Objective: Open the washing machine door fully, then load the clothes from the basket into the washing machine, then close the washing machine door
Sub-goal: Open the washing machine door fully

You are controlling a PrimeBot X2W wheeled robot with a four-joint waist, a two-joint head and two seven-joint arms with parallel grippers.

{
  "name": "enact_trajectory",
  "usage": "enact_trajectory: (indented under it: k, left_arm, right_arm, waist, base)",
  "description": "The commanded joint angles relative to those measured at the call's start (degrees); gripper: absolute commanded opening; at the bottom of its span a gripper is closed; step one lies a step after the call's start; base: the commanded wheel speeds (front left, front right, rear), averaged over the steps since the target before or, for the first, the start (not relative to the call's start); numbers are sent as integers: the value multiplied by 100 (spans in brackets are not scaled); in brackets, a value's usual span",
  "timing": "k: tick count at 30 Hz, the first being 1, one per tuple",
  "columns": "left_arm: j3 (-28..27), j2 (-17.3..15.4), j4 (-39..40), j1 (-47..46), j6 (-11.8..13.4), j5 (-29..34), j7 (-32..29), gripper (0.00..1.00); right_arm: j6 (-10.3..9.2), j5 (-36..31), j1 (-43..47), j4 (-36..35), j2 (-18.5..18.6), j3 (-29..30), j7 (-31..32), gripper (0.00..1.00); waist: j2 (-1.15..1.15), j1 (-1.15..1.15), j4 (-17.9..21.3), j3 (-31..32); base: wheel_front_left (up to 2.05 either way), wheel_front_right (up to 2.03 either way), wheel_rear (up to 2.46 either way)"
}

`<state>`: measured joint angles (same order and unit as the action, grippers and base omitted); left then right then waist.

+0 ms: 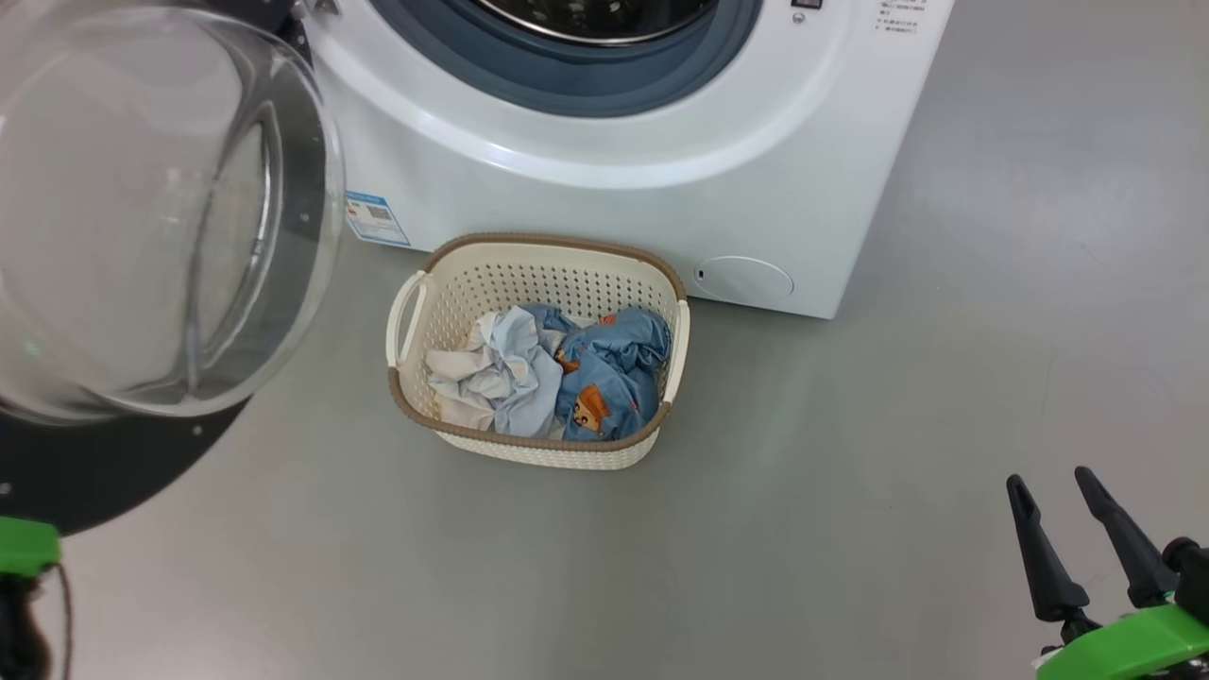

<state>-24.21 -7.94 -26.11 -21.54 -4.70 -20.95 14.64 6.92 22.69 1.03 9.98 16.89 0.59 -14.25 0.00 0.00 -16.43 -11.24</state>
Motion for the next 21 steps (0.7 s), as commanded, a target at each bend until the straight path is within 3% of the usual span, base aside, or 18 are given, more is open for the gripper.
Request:
enact_trajectory:
  k: [1,21]
  left_arm:
    - [-394,-501,-40,-255,-2,120,36,0]
    - [-1390,-1238,-1154,-1172,-146,853,36,0]
  right_arm:
    - [57,-53,-160,-175,160,-120,-74,100]
    - [57,-69,-391,-267,264,-129,-74,100]
  waist:
    - [0,0,56,-103]
    - [0,0,209,-580]
  base:
    - [0,0,0]
    - [0,0,0]
